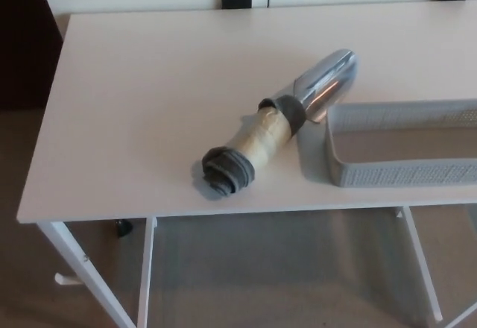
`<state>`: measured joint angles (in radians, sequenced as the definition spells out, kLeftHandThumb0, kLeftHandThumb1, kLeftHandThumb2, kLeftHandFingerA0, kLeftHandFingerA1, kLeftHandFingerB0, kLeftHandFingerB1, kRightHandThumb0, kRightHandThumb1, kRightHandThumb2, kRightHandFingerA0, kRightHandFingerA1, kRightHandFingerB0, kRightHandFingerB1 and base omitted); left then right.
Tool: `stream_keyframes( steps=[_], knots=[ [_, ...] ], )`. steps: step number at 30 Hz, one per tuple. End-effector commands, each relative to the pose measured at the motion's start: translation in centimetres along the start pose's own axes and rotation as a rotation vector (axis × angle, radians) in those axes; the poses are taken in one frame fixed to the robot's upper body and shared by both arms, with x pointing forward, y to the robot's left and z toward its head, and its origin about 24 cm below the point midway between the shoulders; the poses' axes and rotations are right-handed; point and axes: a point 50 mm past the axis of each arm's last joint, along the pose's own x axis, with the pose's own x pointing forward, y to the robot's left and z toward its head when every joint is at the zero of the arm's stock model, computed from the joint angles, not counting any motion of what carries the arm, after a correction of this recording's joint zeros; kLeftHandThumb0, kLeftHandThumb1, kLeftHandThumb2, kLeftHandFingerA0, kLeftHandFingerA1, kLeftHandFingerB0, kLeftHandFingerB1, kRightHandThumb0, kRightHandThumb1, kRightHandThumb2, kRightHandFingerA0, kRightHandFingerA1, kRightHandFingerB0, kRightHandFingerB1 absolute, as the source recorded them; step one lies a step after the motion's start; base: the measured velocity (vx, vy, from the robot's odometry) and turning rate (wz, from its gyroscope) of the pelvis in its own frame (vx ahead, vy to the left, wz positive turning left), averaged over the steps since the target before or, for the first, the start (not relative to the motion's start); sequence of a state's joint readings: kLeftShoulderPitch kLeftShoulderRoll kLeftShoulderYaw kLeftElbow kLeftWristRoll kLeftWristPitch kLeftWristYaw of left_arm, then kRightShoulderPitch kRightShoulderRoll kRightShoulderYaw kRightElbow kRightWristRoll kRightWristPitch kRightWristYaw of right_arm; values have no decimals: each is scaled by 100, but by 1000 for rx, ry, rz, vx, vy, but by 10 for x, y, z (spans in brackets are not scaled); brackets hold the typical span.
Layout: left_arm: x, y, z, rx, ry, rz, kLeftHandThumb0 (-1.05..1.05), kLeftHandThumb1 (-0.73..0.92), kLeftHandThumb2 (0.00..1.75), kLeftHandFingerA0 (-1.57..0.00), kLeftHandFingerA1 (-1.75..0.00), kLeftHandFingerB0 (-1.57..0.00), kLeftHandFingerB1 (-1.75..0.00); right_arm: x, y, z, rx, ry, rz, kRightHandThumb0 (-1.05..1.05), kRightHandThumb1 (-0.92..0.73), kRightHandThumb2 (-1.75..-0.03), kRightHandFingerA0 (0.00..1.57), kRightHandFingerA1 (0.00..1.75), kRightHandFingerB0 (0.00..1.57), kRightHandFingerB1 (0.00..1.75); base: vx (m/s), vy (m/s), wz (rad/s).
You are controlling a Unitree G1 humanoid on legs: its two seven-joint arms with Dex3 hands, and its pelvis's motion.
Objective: The robot walks towards a desk on which a shovel is kept on the left hand side and a container is kept on the right hand side. The robot picks up the shovel using its left hand and places it in the container.
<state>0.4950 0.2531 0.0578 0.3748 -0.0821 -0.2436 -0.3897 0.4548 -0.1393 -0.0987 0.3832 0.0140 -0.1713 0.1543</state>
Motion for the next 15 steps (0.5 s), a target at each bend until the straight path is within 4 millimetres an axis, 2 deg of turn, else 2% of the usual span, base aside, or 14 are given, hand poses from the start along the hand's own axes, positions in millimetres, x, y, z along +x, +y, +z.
stream_keyframes(
  steps=[1, 5, 6, 7, 8, 9, 10, 11, 13, 14, 15],
  knots=[
    [-1, 4, 1, 7, -11, 22, -68, 65, 86, -29, -42, -21, -40, 3, -5, 7, -9, -20, -13, -41, -69, -61, 50, 50, 35, 42, -37, -113, 1],
    [-2, 4, 1, 9, -12, 28, -66, 65, 86, -29, -43, -22, -40, 3, -4, 6, -7, -19, -9, -39, -70, -60, 49, 50, 34, 42, -17, -106, -3],
    [-3, 3, 0, 10, -11, 28, -62, 75, 63, -37, -33, -25, -29, 2, -4, 6, -7, -18, -8, -39, -70, -60, 49, 49, 34, 42, -36, -100, 10],
    [-3, 3, -1, 12, -11, 29, -62, 75, 63, -37, -33, -25, -29, 2, -5, 5, -12, -18, -7, -39, -70, -60, 49, 49, 34, 42, -48, -113, -5],
    [-3, 2, 0, 35, -16, 26, -66, 64, 86, -31, -43, -21, -40, 3, -5, 7, -17, -21, -8, -39, -70, -60, 49, 49, 34, 41, -105, -122, 15],
    [-2, 2, 3, 77, -27, 28, -63, 72, 63, -36, -32, -25, -29, 4, -5, 9, -15, -27, -11, -40, -70, -60, 49, 50, 34, 42, -139, -127, 7],
    [-1, 2, 6, 120, -41, 27, -66, 73, 62, -36, -33, -24, -30, 7, -6, 11, -24, -37, -12, -40, -70, -60, 50, 50, 35, 42, -93, -159, 1],
    [-2, -2, 11, 153, -67, 7, -66, 67, 61, -36, -33, -25, -29, 7, -6, 13, -31, -43, -13, -42, -69, -61, 51, 51, 36, 43, -107, -250, -5],
    [-3, -7, 15, 183, -99, -7, -66, 65, 61, -38, -33, -26, -30, 8, -6, 14, -39, -47, -12, -41, -70, -61, 52, 52, 36, 43, -165, -348, 8],
    [-1, -10, 22, 200, -131, -18, -69, 56, 83, -30, -43, -20, -40, 11, -7, 17, -43, -57, -13, -41, -69, -60, 52, 51, 36, 43, -159, -398, 23],
    [-2, -13, 26, 211, -154, -30, -68, 56, 83, -30, -43, -20, -40, 11, -7, 18, -47, -55, -13, -41, -70, -60, 52, 51, 36, 42, -117, -419, 48]
  ],
)
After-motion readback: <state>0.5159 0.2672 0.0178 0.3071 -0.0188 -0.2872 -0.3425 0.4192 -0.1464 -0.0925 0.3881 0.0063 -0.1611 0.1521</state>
